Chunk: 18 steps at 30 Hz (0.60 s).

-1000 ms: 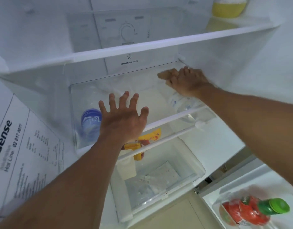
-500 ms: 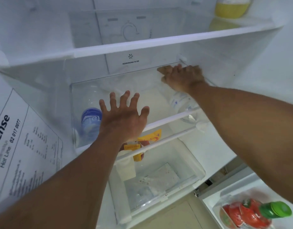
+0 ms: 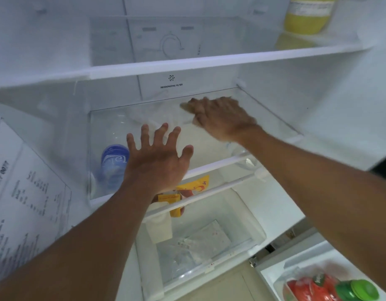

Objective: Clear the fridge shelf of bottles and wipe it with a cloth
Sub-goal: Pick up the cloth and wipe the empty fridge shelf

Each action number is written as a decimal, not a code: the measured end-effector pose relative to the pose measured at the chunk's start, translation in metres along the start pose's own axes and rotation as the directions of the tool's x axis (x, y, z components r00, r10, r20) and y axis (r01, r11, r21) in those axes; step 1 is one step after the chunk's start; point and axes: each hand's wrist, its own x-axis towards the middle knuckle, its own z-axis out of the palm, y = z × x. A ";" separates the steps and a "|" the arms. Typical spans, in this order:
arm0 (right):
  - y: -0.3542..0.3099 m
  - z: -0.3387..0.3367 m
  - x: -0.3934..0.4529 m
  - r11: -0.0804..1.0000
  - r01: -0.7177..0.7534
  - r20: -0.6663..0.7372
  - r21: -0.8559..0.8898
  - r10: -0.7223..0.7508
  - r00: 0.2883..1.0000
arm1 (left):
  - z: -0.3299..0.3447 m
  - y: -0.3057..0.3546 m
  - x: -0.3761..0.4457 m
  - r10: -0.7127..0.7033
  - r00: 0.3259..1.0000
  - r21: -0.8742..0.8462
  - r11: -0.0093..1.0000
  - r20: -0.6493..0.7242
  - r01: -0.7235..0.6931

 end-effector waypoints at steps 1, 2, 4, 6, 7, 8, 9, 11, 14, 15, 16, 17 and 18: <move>0.000 0.001 -0.022 0.999 0.035 0.026 0.021 -0.035 0.999 | 0.000 0.000 0.001 0.008 1.000 0.000 1.000 0.006 -0.008; 0.005 0.006 -0.044 0.997 0.071 0.045 0.010 -0.071 0.996 | -0.001 -0.001 0.000 0.015 1.000 0.005 1.000 0.010 -0.015; 0.018 0.006 -0.081 0.996 0.086 0.054 0.014 -0.087 0.995 | -0.001 -0.003 -0.001 0.014 1.000 0.014 1.000 0.012 -0.015; 0.033 0.003 -0.081 0.997 0.046 0.019 0.063 -0.047 0.999 | -0.002 -0.004 -0.001 0.011 1.000 0.014 1.000 0.014 -0.011; 0.040 0.002 -0.068 0.998 0.031 0.007 0.063 -0.031 0.999 | -0.003 -0.004 -0.001 0.012 1.000 0.012 1.000 0.011 -0.012; 0.046 0.002 -0.049 1.000 -0.012 -0.004 0.026 0.012 1.000 | -0.003 -0.003 -0.001 0.012 1.000 0.010 1.000 0.009 -0.012; 0.052 0.003 -0.028 0.997 -0.080 -0.024 0.000 0.080 0.996 | -0.002 -0.003 -0.001 0.012 1.000 0.011 1.000 0.002 -0.012; 0.049 0.001 0.010 0.968 -0.249 0.038 0.016 0.248 0.968 | 0.000 -0.003 -0.001 0.010 0.999 0.017 1.000 -0.031 -0.010; 0.016 0.000 0.037 0.982 -0.184 0.043 0.050 0.182 0.982 | 0.001 -0.001 0.000 0.004 1.000 0.010 1.000 -0.010 -0.004; 0.002 0.002 0.036 0.993 -0.105 0.019 0.050 0.104 0.994 | 0.001 0.000 -0.001 -0.002 1.000 0.006 1.000 -0.013 0.002; -0.008 0.004 0.028 0.998 -0.043 0.015 0.039 0.043 0.999 | 0.001 0.000 -0.001 -0.014 1.000 0.003 1.000 -0.016 0.014; -0.012 0.003 0.014 0.997 -0.019 0.031 0.077 0.017 0.999 | 0.000 0.000 -0.001 -0.020 1.000 -0.002 1.000 -0.012 0.020; -0.008 0.003 -0.005 0.993 -0.012 0.071 0.117 0.004 0.997 | 0.000 0.001 0.001 -0.017 1.000 -0.007 1.000 -0.005 0.017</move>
